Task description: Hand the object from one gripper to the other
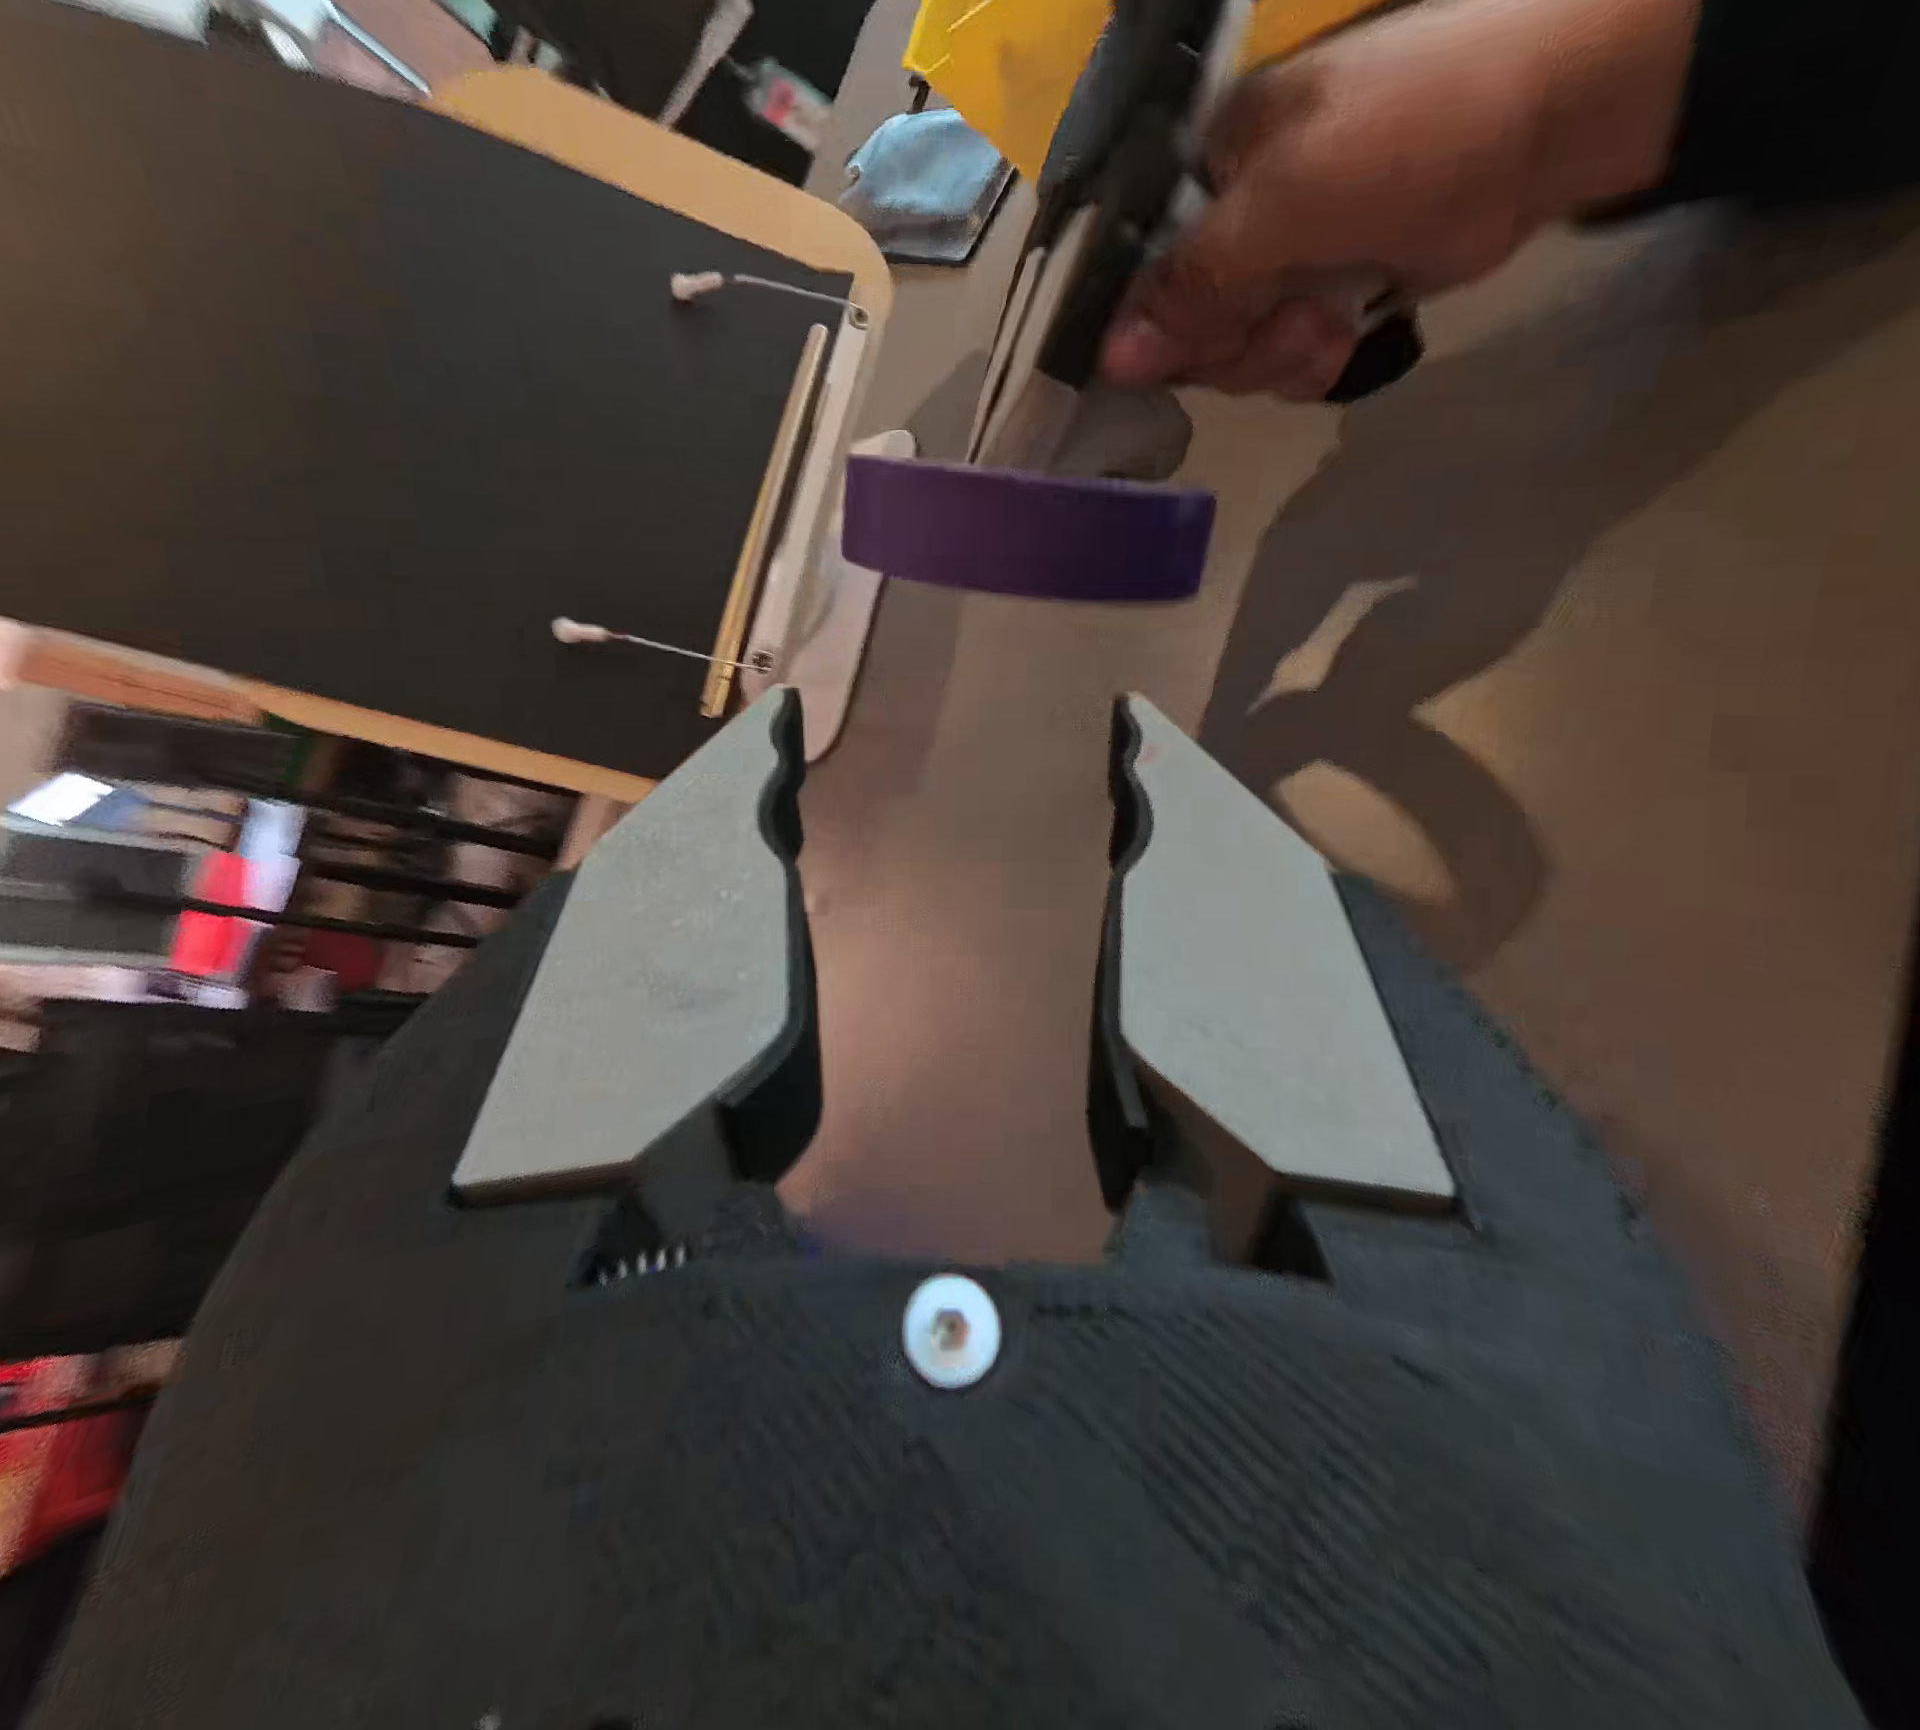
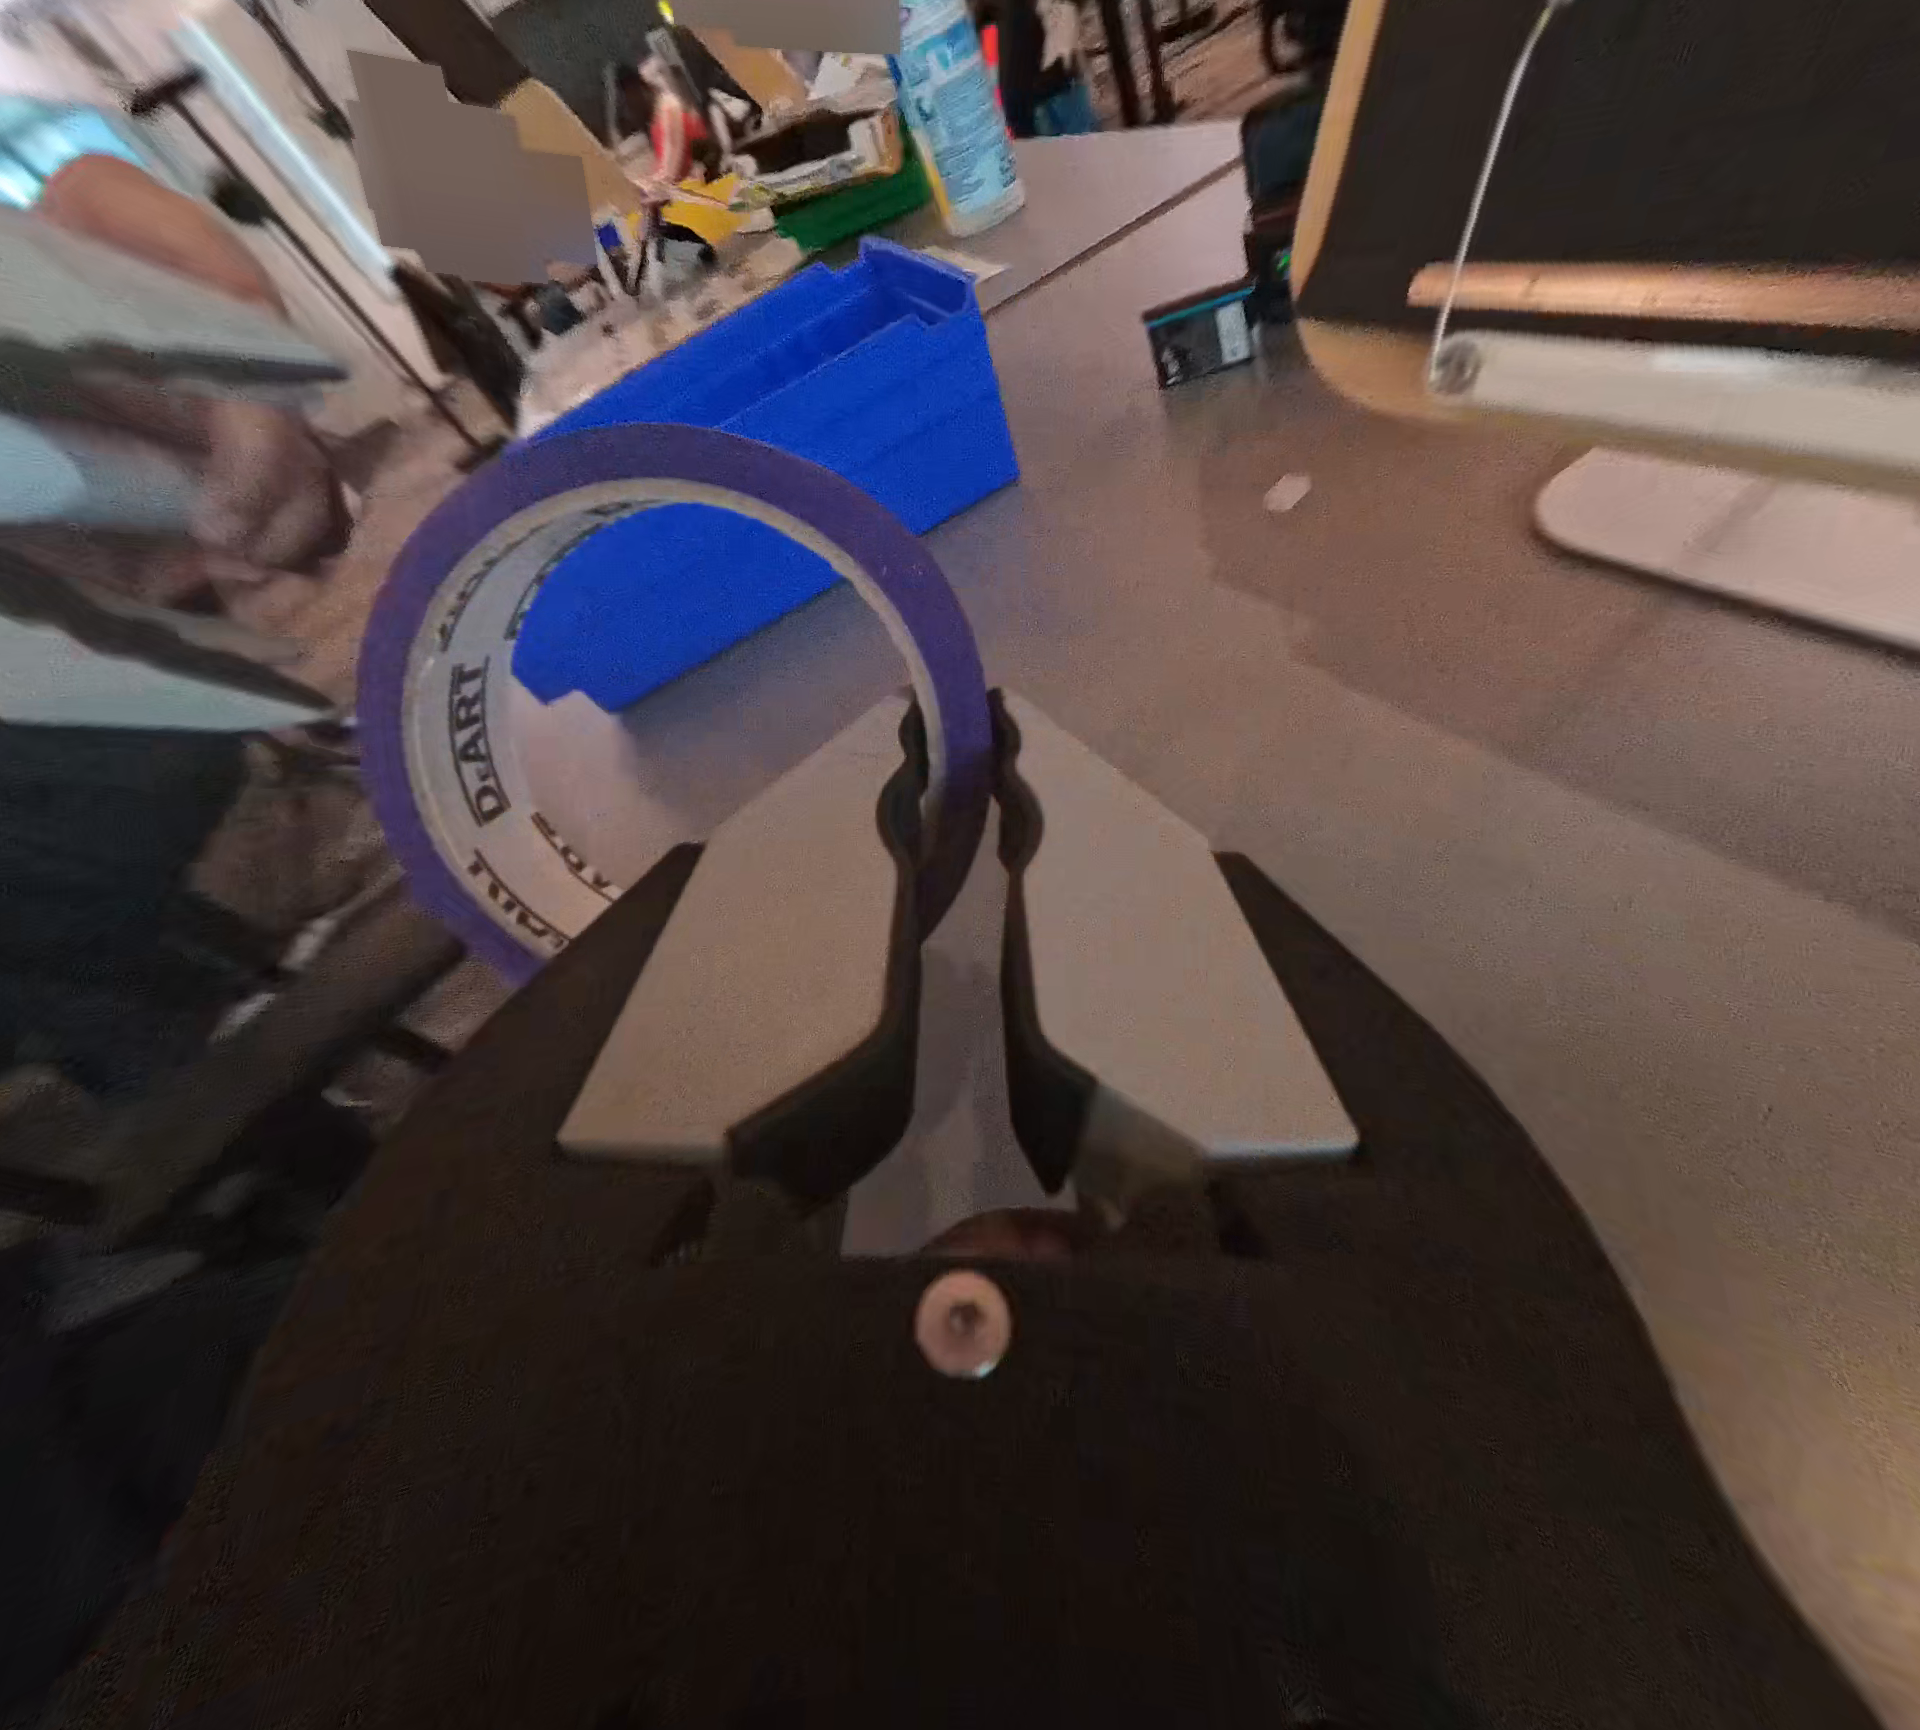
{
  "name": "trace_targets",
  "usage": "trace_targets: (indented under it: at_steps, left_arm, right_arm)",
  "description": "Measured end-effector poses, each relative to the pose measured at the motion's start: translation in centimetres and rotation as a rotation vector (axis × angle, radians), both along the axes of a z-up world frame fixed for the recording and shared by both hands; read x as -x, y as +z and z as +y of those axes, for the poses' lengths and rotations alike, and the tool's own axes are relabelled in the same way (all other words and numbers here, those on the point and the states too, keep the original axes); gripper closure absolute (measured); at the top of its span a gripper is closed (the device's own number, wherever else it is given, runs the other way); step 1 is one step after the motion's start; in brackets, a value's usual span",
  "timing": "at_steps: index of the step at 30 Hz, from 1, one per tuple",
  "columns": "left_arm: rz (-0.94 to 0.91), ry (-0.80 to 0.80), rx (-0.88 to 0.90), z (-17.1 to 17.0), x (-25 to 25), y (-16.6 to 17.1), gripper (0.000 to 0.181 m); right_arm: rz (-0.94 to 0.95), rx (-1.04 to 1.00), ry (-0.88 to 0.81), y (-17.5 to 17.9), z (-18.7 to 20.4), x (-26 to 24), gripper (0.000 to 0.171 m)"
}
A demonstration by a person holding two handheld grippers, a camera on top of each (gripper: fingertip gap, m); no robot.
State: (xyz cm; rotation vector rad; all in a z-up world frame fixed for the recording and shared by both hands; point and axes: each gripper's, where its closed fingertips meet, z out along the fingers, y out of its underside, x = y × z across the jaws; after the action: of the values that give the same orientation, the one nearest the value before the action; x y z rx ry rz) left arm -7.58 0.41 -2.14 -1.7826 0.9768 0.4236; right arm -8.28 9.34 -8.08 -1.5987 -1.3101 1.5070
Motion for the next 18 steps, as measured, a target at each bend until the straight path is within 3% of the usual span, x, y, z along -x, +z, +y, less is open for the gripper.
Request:
trace_targets:
  at_steps: [3, 7, 9, 14, 17, 18]
  left_arm:
    - [0.303, -0.003, -0.151, 0.0, 0.4, -1.0, 0.125]
    - [0.766, -0.002, -0.315, 0.9, 0.7, -2.2, 0.124]
    - [0.905, -0.059, -0.377, 1.2, -0.4, -2.8, 0.126]
    - [1.071, -0.158, -0.514, 2.3, -3.1, -2.9, 0.133]
    - [1.066, -0.194, -0.525, 2.7, -4.1, -2.8, 0.160]
    - [1.029, -0.188, -0.490, 2.8, -4.1, -2.8, 0.161]
  right_arm:
    - [-0.028, 0.230, 0.102, -0.6, -0.6, -0.2, 0.165]
    - [-0.099, 0.325, 0.191, -1.7, -2.0, -0.3, 0.166]
    - [-0.129, 0.361, 0.232, -2.3, -2.8, -0.3, 0.166]
    - [-0.198, 0.374, 0.323, -3.5, -4.9, -0.4, 0.166]
    - [-0.241, 0.326, 0.372, -4.2, -6.0, -0.7, 0.165]
    - [-0.252, 0.304, 0.394, -4.3, -6.3, -0.8, 0.164]
